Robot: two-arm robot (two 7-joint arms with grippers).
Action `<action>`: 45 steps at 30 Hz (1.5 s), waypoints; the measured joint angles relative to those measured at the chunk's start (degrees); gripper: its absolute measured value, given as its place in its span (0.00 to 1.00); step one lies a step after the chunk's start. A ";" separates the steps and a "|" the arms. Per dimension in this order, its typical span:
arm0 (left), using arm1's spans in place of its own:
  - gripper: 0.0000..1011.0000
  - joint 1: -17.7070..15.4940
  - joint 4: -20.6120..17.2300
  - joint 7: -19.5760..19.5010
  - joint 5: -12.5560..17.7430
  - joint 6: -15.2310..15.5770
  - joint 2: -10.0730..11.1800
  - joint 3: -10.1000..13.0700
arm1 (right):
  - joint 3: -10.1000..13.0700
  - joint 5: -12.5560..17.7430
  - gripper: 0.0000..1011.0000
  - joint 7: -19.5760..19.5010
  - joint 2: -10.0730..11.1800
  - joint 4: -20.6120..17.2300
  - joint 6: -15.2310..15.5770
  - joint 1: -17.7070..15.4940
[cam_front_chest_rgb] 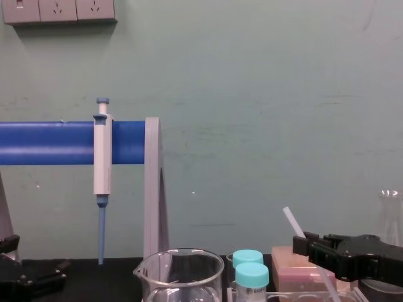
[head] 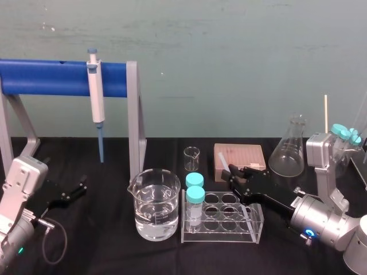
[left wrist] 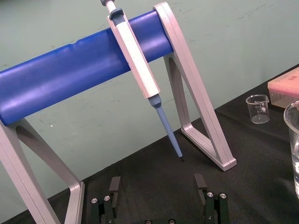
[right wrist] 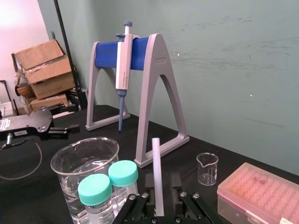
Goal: Pick up the stirring rod with one hand, then place it down.
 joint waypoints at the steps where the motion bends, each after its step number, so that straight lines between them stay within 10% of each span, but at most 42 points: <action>1: 0.99 0.00 0.00 0.00 0.00 0.00 0.00 0.00 | 0.00 0.00 0.21 0.00 0.00 0.00 0.00 0.00; 6: 0.99 0.00 0.00 0.00 0.00 0.00 0.00 0.00 | 0.00 0.00 0.07 0.00 0.00 0.00 0.00 0.00; 24: 0.99 0.00 0.00 0.00 0.00 0.00 0.00 0.00 | 0.01 -0.12 0.07 -0.01 0.00 0.00 -0.05 0.00; 45: 0.99 0.00 0.00 0.00 0.00 0.00 0.00 0.00 | 2.91 -8.61 0.07 -4.24 -1.04 -5.82 -12.18 -2.70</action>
